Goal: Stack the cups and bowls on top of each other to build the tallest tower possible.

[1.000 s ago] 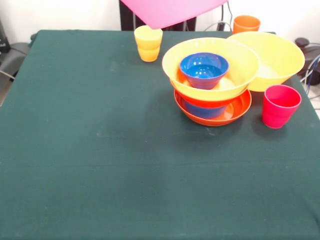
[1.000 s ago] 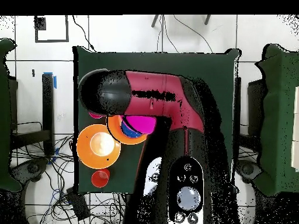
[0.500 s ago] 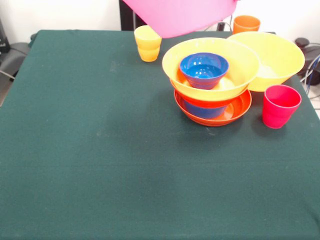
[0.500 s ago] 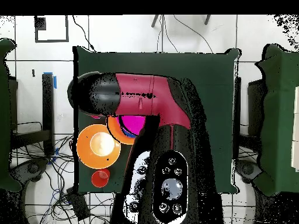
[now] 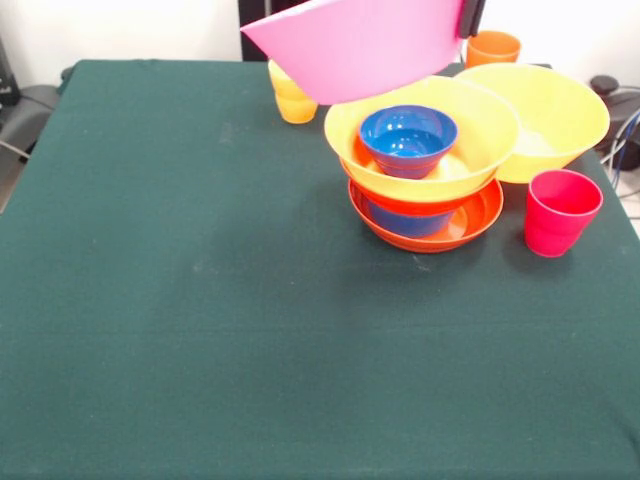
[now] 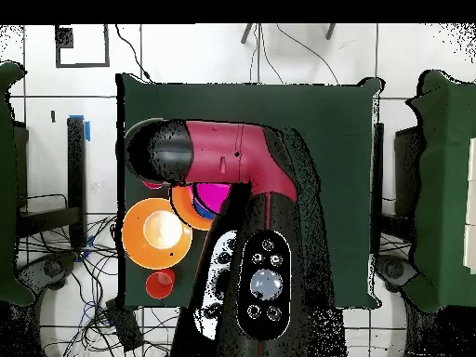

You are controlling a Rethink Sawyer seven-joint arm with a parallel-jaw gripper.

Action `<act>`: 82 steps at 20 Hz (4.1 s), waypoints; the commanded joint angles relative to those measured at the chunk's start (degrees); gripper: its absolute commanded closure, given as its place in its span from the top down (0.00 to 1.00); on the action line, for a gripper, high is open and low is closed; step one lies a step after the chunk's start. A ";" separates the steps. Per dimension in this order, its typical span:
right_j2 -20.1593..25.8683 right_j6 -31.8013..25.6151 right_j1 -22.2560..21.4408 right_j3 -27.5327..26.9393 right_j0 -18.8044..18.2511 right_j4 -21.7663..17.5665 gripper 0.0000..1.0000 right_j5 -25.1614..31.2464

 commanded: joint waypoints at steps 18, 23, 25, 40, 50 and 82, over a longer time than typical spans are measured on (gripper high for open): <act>-4.65 14.71 5.81 -2.77 6.38 4.18 0.00 -2.76; -5.30 14.78 5.95 -2.57 7.21 5.43 0.00 -3.13; -5.53 14.95 6.15 -2.66 7.51 5.74 0.00 -3.26; -6.45 14.68 7.96 -1.97 8.49 6.74 0.00 -6.39; -7.19 16.05 9.59 -1.24 9.94 8.75 0.00 -6.59; -12.26 17.06 12.09 -3.09 14.28 13.23 0.00 -0.87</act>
